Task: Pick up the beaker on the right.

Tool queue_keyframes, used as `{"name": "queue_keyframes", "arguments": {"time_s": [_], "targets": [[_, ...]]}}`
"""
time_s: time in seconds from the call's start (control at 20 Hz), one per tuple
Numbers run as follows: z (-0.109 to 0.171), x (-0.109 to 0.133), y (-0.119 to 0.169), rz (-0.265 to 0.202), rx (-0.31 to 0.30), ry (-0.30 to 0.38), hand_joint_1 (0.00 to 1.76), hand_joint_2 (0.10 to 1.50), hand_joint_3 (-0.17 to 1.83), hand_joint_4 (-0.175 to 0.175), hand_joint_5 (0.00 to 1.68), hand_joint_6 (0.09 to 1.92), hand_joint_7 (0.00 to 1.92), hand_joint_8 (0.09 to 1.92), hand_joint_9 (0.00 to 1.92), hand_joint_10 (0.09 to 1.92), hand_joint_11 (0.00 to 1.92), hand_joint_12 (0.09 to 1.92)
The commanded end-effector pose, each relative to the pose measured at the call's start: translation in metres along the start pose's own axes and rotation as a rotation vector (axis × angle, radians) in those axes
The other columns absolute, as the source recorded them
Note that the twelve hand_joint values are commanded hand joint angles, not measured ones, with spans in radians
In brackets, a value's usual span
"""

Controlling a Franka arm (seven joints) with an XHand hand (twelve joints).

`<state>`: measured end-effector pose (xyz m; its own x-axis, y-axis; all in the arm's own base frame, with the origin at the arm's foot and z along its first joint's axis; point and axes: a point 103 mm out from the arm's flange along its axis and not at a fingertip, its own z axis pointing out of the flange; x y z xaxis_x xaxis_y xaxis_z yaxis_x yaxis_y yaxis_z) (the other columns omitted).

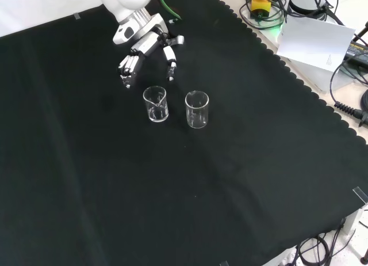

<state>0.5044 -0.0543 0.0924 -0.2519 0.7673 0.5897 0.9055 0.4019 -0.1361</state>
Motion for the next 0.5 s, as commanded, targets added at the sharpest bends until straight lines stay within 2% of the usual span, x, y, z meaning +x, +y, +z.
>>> {"name": "queue_keyframes", "arguments": {"time_s": [0.05, 0.5], "targets": [[0.017, -0.011, 0.014, -0.018, -0.040, 0.068, 0.93, 0.51, 0.60, 0.000, 0.40, 0.09, 0.24, 0.56, 0.32, 0.57, 0.00, 1.29], [0.034, -0.015, 0.032, -0.043, -0.042, 0.120, 0.93, 0.50, 0.63, -0.005, 0.43, 0.09, 0.29, 0.58, 0.36, 0.57, 0.00, 1.31]]}}
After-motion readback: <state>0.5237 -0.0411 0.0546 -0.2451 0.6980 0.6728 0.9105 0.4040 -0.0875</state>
